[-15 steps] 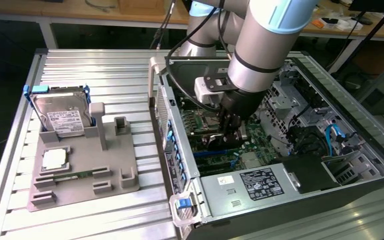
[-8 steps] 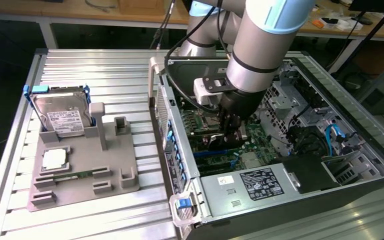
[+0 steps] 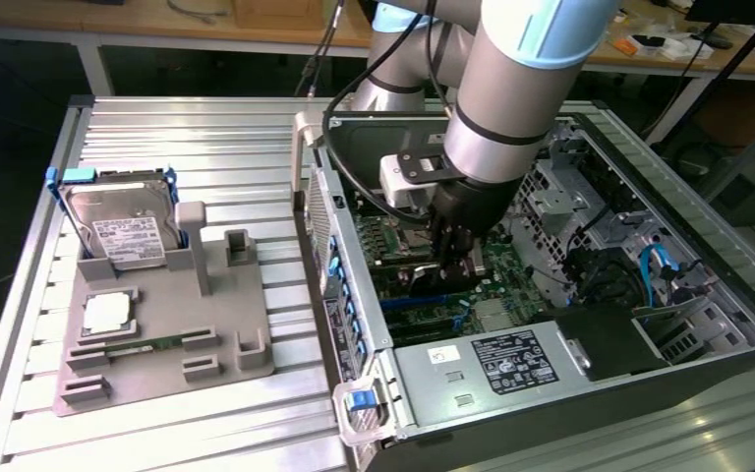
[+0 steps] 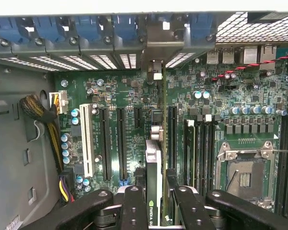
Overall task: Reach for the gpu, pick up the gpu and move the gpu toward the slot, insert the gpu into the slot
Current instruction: 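Insert the gpu into the slot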
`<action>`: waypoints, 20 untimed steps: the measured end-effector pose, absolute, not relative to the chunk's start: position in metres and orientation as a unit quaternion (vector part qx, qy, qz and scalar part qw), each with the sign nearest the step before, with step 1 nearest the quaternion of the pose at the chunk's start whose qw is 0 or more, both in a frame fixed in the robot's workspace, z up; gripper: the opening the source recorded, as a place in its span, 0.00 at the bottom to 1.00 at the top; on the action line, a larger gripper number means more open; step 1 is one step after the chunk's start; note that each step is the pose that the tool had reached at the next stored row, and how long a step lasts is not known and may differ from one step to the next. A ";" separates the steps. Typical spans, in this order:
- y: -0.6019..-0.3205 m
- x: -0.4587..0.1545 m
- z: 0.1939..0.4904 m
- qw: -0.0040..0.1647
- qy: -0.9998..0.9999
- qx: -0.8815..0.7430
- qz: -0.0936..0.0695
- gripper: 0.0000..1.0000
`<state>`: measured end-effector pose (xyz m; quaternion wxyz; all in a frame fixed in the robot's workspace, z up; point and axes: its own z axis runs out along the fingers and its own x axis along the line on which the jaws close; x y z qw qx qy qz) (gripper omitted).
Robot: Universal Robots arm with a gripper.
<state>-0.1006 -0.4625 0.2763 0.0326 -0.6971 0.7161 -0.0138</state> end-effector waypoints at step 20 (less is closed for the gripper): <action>-0.464 -0.101 0.273 0.032 0.716 -0.697 -0.009 0.27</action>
